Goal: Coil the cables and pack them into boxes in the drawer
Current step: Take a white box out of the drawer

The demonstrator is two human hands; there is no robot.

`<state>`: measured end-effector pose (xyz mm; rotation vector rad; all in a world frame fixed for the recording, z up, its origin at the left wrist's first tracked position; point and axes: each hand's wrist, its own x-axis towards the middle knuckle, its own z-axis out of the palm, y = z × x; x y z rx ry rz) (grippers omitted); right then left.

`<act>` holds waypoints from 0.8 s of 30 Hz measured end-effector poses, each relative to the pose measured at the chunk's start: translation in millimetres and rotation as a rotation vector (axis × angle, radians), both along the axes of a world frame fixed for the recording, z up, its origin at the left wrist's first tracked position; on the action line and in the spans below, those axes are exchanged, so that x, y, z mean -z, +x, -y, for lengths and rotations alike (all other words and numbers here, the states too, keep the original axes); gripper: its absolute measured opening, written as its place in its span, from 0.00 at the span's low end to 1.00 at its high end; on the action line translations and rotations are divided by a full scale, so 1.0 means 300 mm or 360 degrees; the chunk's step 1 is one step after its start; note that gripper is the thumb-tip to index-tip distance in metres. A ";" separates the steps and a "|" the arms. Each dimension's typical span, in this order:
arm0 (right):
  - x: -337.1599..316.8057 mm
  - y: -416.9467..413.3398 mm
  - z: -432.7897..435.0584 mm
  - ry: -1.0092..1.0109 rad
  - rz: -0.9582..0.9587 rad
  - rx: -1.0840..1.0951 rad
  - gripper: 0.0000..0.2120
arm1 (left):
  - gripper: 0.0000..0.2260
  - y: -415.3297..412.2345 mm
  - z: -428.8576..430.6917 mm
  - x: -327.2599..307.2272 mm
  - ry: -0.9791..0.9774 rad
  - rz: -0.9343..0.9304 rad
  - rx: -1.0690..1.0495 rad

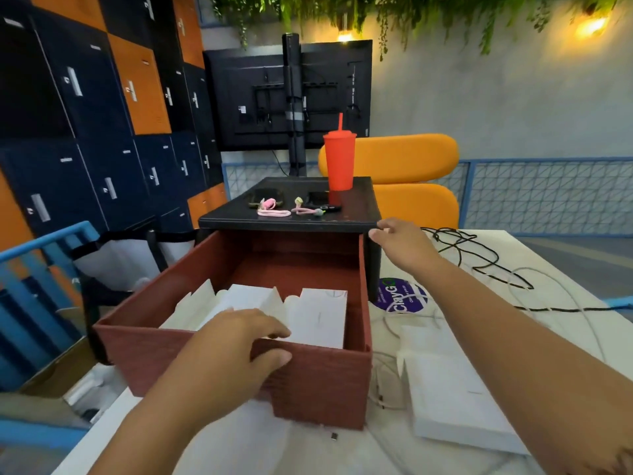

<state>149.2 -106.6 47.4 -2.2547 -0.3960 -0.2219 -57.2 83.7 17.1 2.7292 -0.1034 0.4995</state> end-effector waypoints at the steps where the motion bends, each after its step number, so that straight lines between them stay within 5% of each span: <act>1: -0.002 0.035 -0.025 0.0004 0.0019 -0.0027 0.21 | 0.03 -0.001 -0.012 0.008 0.0023 -0.0023 -0.0007; 10: 0.036 0.227 -0.133 -0.0292 0.0035 -0.0100 0.23 | 0.07 0.007 -0.033 0.034 0.0006 0.0021 0.0044; 24: 0.067 0.273 -0.124 -0.0163 0.0190 -0.0079 0.18 | 0.09 0.139 -0.019 0.026 0.0027 0.0123 0.0022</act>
